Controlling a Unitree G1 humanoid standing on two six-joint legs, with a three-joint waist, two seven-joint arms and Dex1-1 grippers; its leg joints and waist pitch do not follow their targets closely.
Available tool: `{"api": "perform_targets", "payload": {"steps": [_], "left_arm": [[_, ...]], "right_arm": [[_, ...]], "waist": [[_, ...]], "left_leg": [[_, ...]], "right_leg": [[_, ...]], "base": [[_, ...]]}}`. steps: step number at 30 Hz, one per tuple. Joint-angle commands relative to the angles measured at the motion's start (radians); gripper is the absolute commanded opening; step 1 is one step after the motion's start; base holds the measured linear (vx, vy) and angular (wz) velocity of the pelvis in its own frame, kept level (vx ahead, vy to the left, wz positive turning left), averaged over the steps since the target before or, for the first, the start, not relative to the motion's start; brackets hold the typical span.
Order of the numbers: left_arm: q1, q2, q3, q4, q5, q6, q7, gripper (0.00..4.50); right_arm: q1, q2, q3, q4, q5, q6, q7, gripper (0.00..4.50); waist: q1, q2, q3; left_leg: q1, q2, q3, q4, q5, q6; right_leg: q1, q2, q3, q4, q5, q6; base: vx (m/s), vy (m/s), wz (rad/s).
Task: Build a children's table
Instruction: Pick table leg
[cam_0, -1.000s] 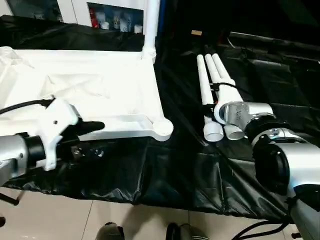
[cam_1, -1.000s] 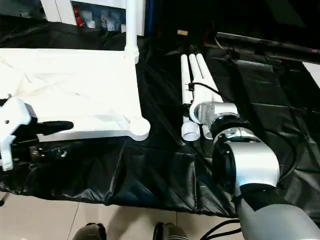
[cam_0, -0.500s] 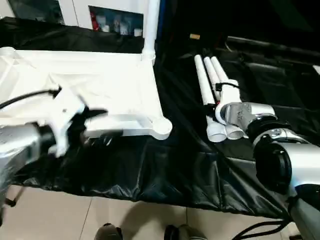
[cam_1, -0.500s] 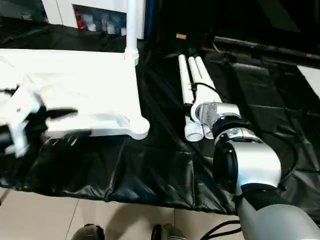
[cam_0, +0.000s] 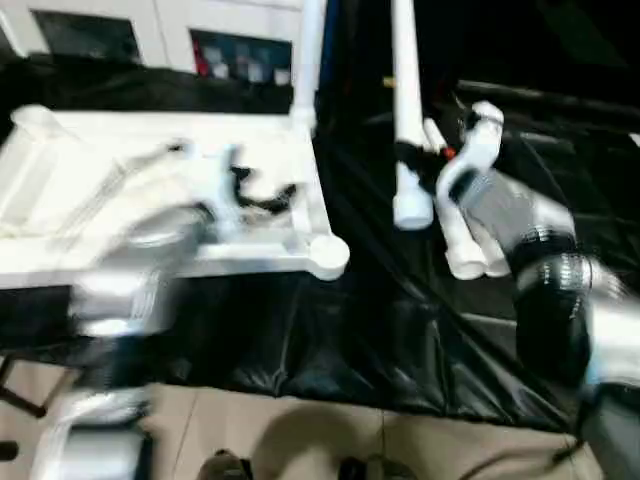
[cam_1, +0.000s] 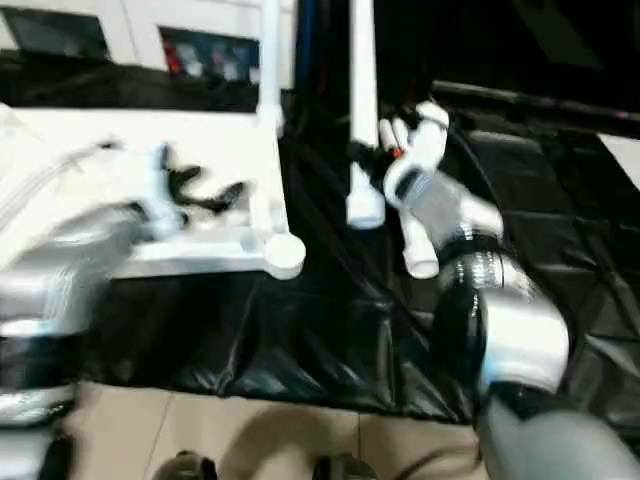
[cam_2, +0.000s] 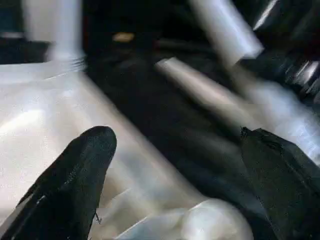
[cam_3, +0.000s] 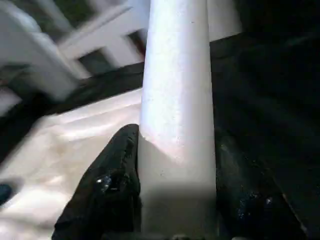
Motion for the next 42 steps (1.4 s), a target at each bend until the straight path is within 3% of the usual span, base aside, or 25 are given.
{"api": "perform_targets", "payload": {"steps": [1,2,3,4,5,7,13,19,20,22,25,27,30,32,33,35,36,40,42], "left_arm": [[-0.057,-0.072,0.039,0.020,-0.084,0.029,0.005,4.50],[-0.071,-0.092,0.051,0.031,-0.102,0.040,0.010,4.50],[-0.072,-0.094,0.052,0.031,-0.104,0.040,0.010,4.50],[-0.082,-0.118,0.068,0.039,-0.132,0.048,0.013,4.50],[-0.093,-0.140,0.085,0.047,-0.165,0.076,0.016,4.50],[-0.117,-0.186,0.122,0.069,-0.225,0.112,0.032,4.50],[-0.134,-0.216,0.137,0.110,-0.238,0.129,0.067,4.50],[-0.150,-0.239,0.185,0.114,-0.272,0.139,0.119,4.50],[-0.151,-0.239,0.186,0.113,-0.273,0.140,0.123,4.32],[-0.163,-0.255,0.215,0.120,-0.277,0.152,0.193,4.14],[-0.175,-0.276,0.240,0.125,-0.274,0.156,0.266,4.09],[-0.178,-0.290,0.244,0.124,-0.263,0.158,0.316,3.70],[-0.180,-0.324,0.250,0.129,-0.228,0.128,0.397,3.71],[-0.182,-0.330,0.243,0.136,-0.209,0.110,0.414,3.28],[-0.186,-0.341,0.238,0.150,-0.178,0.071,0.461,3.29],[-0.188,-0.345,0.236,0.156,-0.164,0.052,0.479,3.24],[-0.188,-0.345,0.236,0.156,-0.164,0.052,0.479,2.87],[-0.200,-0.356,0.236,0.166,-0.157,0.014,0.506,2.57],[-0.203,-0.354,0.234,0.169,-0.156,0.007,0.508,2.34]], "right_arm": [[0.129,0.005,0.069,-0.285,0.112,0.136,0.122,1.83],[0.167,0.009,0.085,-0.356,0.141,0.171,0.143,1.82],[0.170,0.010,0.086,-0.361,0.143,0.174,0.144,1.82],[0.211,0.012,0.102,-0.437,0.178,0.204,0.167,1.82],[0.246,0.012,0.115,-0.500,0.211,0.236,0.188,1.82],[0.316,0.016,0.139,-0.624,0.271,0.290,0.231,1.82],[0.380,0.031,0.161,-0.761,0.300,0.356,0.249,1.82],[0.435,0.027,0.212,-0.867,0.299,0.384,0.195,1.82],[0.436,0.027,0.215,-0.871,0.297,0.382,0.191,1.82],[0.434,0.042,0.264,-0.899,0.236,0.344,0.144,1.82],[0.429,0.062,0.333,-0.920,0.144,0.294,0.084,1.82],[0.420,0.094,0.364,-0.920,0.080,0.268,0.009,1.82],[0.401,0.139,0.422,-0.901,-0.037,0.195,-0.129,1.82],[0.397,0.157,0.441,-0.906,-0.055,0.179,-0.169,1.82],[0.391,0.183,0.472,-0.910,-0.095,0.152,-0.234,1.82],[0.387,0.194,0.479,-0.905,-0.116,0.135,-0.266,1.82],[0.387,0.194,0.479,-0.905,-0.116,0.135,-0.266,1.82],[0.383,0.226,0.498,-0.910,-0.167,0.088,-0.323,1.82],[0.383,0.226,0.510,-0.915,-0.182,0.079,-0.324,1.82]], "waist": [[0.010,0.025,-0.113],[0.013,0.025,-0.113],[0.014,0.034,-0.113],[0.010,0.021,-0.110],[0.016,0.030,-0.110],[0.018,0.031,-0.105],[0.019,0.037,-0.106],[0.022,0.038,-0.109],[0.023,0.037,-0.111],[0.020,0.032,-0.110],[0.019,0.034,-0.109],[0.021,0.035,-0.110],[0.019,0.038,-0.109],[0.018,0.037,-0.110],[0.018,0.042,-0.109],[0.016,0.041,-0.110],[0.016,0.041,-0.110],[0.017,0.050,-0.113],[0.015,0.048,-0.113]], "left_leg": [[0.015,0.009,-0.007,-0.060,-0.132,0.050],[0.017,0.010,-0.006,-0.060,-0.128,0.055],[0.016,0.008,-0.009,-0.059,-0.122,0.054],[0.013,0.006,-0.009,-0.062,-0.157,0.047],[0.016,0.005,-0.009,-0.061,-0.169,0.042],[0.015,0.001,-0.007,-0.061,-0.181,0.035],[0.017,0.000,-0.014,-0.063,-0.203,0.022],[0.015,0.006,-0.020,-0.069,-0.197,0.009],[0.017,0.007,-0.020,-0.069,-0.193,0.005],[0.015,0.007,-0.020,-0.070,-0.198,0.002],[0.014,0.005,-0.019,-0.070,-0.189,-0.004],[0.015,0.006,-0.018,-0.070,-0.184,-0.006],[0.013,0.007,-0.020,-0.073,-0.188,-0.017],[0.015,0.006,-0.020,-0.074,-0.192,-0.018],[0.015,0.005,-0.021,-0.075,-0.206,-0.019],[0.015,0.006,-0.022,-0.077,-0.211,-0.024],[0.014,0.006,-0.022,-0.078,-0.208,-0.025],[0.017,0.007,-0.022,-0.078,-0.203,-0.024],[0.015,0.007,-0.022,-0.079,-0.198,-0.024]], "right_leg": [[0.090,-0.048,0.043,-0.067,-0.012,-0.260],[0.090,-0.048,0.043,-0.070,-0.012,-0.258],[0.091,-0.048,0.043,-0.066,-0.014,-0.260],[0.091,-0.048,0.039,-0.078,-0.101,-0.251],[0.092,-0.050,0.038,-0.081,-0.135,-0.244],[0.090,-0.048,0.039,-0.094,-0.215,-0.211],[0.077,-0.044,0.030,-0.115,-0.376,-0.119],[0.078,-0.046,0.025,-0.115,-0.365,-0.110],[0.076,-0.047,0.026,-0.114,-0.349,-0.109],[0.075,-0.046,0.027,-0.113,-0.324,-0.120],[0.074,-0.049,0.030,-0.112,-0.311,-0.117],[0.072,-0.051,0.032,-0.112,-0.314,-0.115],[0.072,-0.049,0.032,-0.112,-0.307,-0.106],[0.072,-0.049,0.031,-0.112,-0.312,-0.103],[0.072,-0.048,0.031,-0.114,-0.310,-0.091],[0.073,-0.047,0.031,-0.113,-0.298,-0.081],[0.073,-0.047,0.032,-0.113,-0.290,-0.079],[0.072,-0.047,0.033,-0.107,-0.233,-0.094],[0.075,-0.046,0.034,-0.103,-0.194,-0.106]], "base": [[0.000,0.000,0.00],[0.000,0.000,0.00],[0.000,0.000,0.00],[0.000,0.000,0.00],[0.000,0.000,0.00],[0.000,0.000,0.00],[0.000,0.000,0.00],[0.000,0.000,0.00],[0.000,0.000,0.00],[0.000,0.000,0.00],[0.000,0.000,0.00],[0.000,0.000,0.00],[0.000,0.000,0.00],[0.000,0.000,0.00],[0.000,0.000,0.00],[0.000,0.000,0.00],[0.000,0.000,0.00],[0.000,0.000,0.00],[0.000,0.000,0.00]]}}
